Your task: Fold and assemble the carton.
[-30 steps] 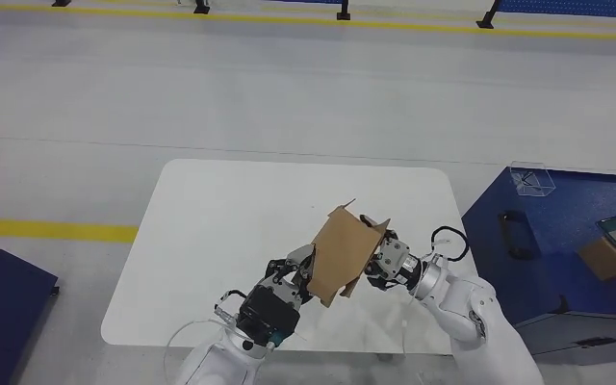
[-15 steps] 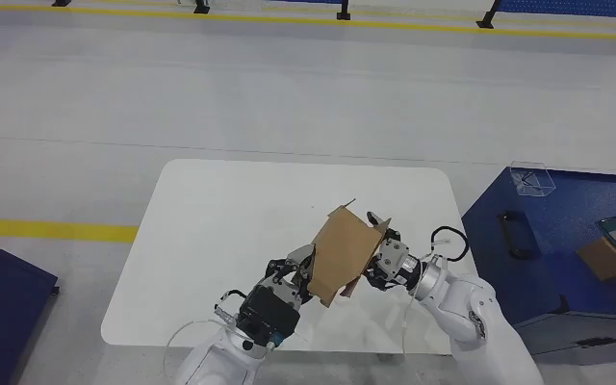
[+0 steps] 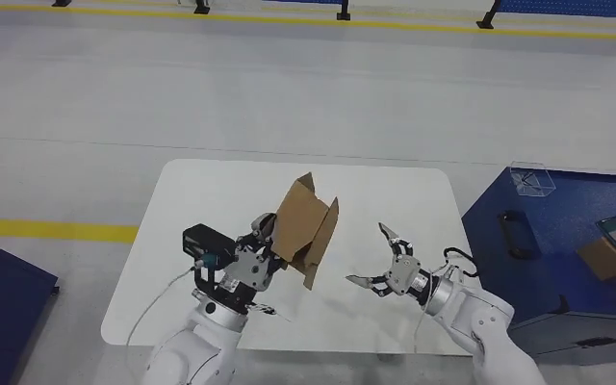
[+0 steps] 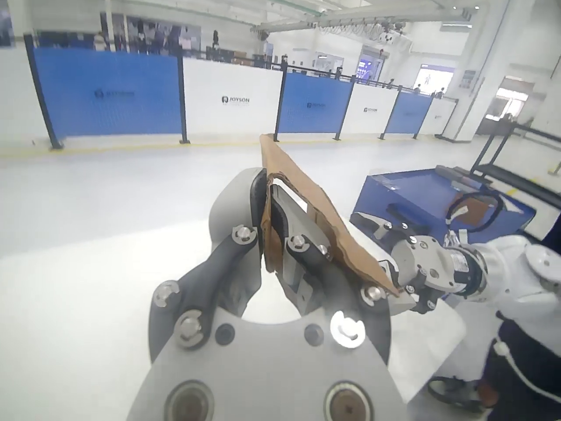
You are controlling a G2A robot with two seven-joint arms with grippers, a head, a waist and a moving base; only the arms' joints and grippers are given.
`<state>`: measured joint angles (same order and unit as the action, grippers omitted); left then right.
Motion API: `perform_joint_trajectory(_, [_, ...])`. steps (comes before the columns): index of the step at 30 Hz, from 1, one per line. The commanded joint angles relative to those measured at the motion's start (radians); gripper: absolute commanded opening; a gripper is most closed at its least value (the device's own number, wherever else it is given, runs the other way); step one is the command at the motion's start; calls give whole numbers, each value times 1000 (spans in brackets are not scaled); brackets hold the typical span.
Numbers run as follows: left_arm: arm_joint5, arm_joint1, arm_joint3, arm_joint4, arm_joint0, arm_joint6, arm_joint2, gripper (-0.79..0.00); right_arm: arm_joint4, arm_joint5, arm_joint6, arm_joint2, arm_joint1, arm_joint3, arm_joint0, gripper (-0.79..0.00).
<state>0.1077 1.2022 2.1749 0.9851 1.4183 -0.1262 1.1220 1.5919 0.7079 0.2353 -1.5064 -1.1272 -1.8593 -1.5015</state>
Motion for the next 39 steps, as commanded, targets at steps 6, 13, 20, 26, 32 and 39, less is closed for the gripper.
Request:
perform_joint_trajectory(6, [120, 13, -65, -608, -71, -311, 121, -785, -68, -22, 217, -41, 7, -118, -52, 0])
perform_joint_trajectory(13, [290, 22, -233, -1056, -161, -555, 196, -785, -153, -131, 410, -35, 7, -239, -112, 0])
perform_joint_trajectory(20, [314, 24, -290, -1153, -190, -585, 204, -785, -124, -144, 420, -31, 5, -255, -122, 0])
perform_joint_trajectory(26, [319, 25, -295, -1154, -185, -576, 202, -785, -168, -171, 408, -39, 6, -267, -105, 0])
perform_joint_trajectory(32, [725, 17, -391, -1349, -270, -770, 208, -785, -249, -246, 435, -153, 14, -190, -62, 0])
perform_joint_trajectory(39, [905, -44, -532, -1524, -338, -682, 82, -785, -346, -214, 476, -249, 29, -116, -55, 0])
